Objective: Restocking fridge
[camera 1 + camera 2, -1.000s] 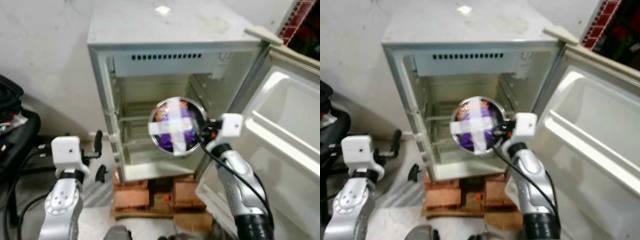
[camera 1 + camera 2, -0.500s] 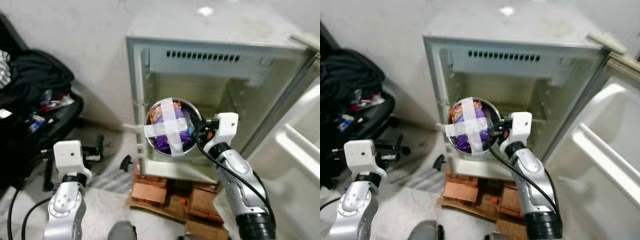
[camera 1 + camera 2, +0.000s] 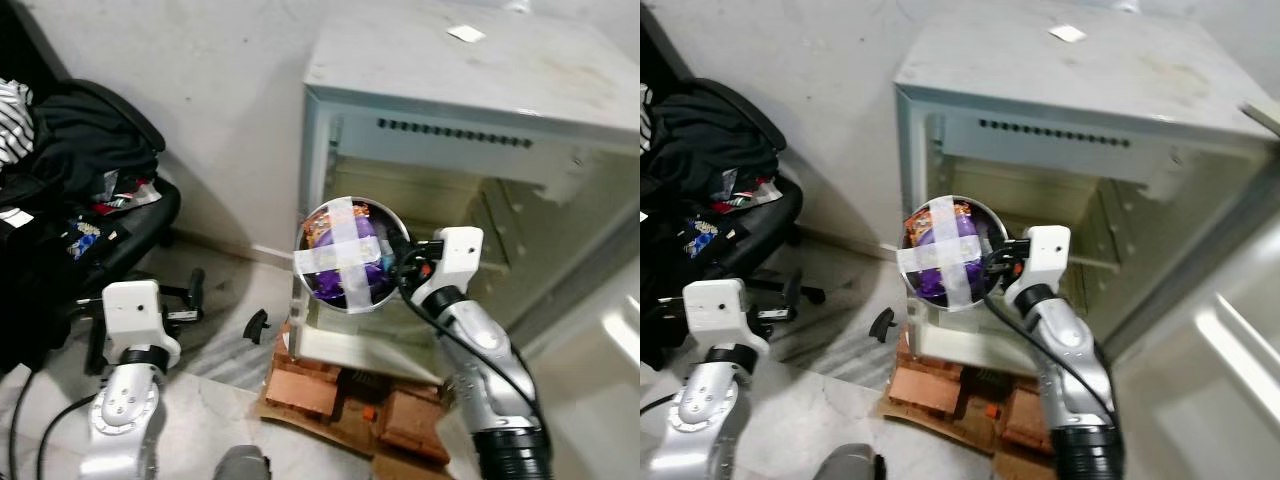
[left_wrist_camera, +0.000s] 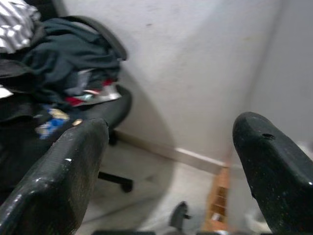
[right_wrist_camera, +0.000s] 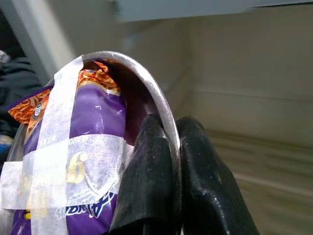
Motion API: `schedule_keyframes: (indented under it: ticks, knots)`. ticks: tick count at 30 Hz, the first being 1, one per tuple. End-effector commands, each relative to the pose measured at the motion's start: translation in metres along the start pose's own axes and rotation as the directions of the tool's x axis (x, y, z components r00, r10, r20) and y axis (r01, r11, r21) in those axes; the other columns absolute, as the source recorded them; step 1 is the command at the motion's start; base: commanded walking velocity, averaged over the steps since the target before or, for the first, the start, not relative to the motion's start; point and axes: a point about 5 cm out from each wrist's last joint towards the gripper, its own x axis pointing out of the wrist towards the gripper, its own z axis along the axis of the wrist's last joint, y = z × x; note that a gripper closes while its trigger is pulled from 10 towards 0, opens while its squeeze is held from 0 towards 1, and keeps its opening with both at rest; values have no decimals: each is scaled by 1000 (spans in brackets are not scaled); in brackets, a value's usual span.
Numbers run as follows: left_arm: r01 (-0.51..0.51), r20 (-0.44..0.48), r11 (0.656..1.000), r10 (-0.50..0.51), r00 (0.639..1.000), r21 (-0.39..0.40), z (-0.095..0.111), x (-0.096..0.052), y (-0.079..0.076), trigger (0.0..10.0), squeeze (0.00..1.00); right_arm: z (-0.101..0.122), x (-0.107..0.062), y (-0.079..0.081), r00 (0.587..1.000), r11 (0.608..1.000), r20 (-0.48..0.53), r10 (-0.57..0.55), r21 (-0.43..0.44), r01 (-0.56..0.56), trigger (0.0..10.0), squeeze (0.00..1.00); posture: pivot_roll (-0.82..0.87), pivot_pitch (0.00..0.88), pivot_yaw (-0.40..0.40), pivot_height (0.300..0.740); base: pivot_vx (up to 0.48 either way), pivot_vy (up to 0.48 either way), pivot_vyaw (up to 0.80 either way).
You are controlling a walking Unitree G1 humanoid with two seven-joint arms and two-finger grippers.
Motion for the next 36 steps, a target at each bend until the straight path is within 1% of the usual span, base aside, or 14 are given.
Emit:
schedule_keyframes:
  ticks: [1, 6, 9, 12, 16, 23, 27, 30, 36]
  knots:
    - [15, 4, 1000, -15, 1000, -5, 2, 2, -5, 10000, 0, 4, -2, -9, 999, 999, 15, -49, -20, 49, 10000, 0, 122, 40, -60, 740, 0, 0, 0]
    - [20, -1, 1000, -20, 1000, -2, 2, 1, -5, 10000, 0, 6, -3, -15, 995, 995, 29, -94, -37, 95, 10000, 0, 122, 45, -58, 740, 0, 0, 0]
    - [30, -3, 1000, -30, 1000, 3, 1, 1, -5, 10000, 0, 5, -4, -15, 995, 995, 27, -94, -24, 95, 10000, 0, 121, 45, -57, 740, 0, 0, 0]
    - [37, -1, 999, -37, 999, 4, 2, 1, -6, 10000, 0, 3, -7, -16, 995, 995, 17, -96, -22, 97, 10000, 0, 120, 53, -56, 740, 0, 0, 0]
    - [40, 1, 999, -40, 999, 7, 3, 1, -6, 10000, 0, -2, -10, -19, 992, 991, -12, -124, -44, 123, 10000, 0, 118, 53, -55, 740, 0, 0, 0]
    - [53, 18, 999, -53, 998, 6, 6, -1, -7, 10000, 0, -3, 1, -24, 985, 983, -23, -172, -66, 170, 10000, 0, 130, 65, -54, 740, 0, 0, 0]
    - [54, 12, 999, -54, 998, 10, 6, -5, -5, 10000, 0, 0, 5, -26, 982, 981, -17, -186, -58, 185, 10000, 0, 137, 77, -53, 740, 279, 0, 0]
    - [51, 6, 999, -52, 999, 14, 5, -7, -3, 10000, 0, 0, 3, -28, 980, 979, -13, -199, -51, 198, 10000, 0, 135, 82, -52, 740, 300, 0, 0]
    - [56, -2, 998, -56, 998, 18, 4, -10, -2, 10000, 0, -1, -6, -32, 974, 973, -8, -225, -52, 224, 10000, 0, 125, 87, -50, 740, 284, 0, 0]
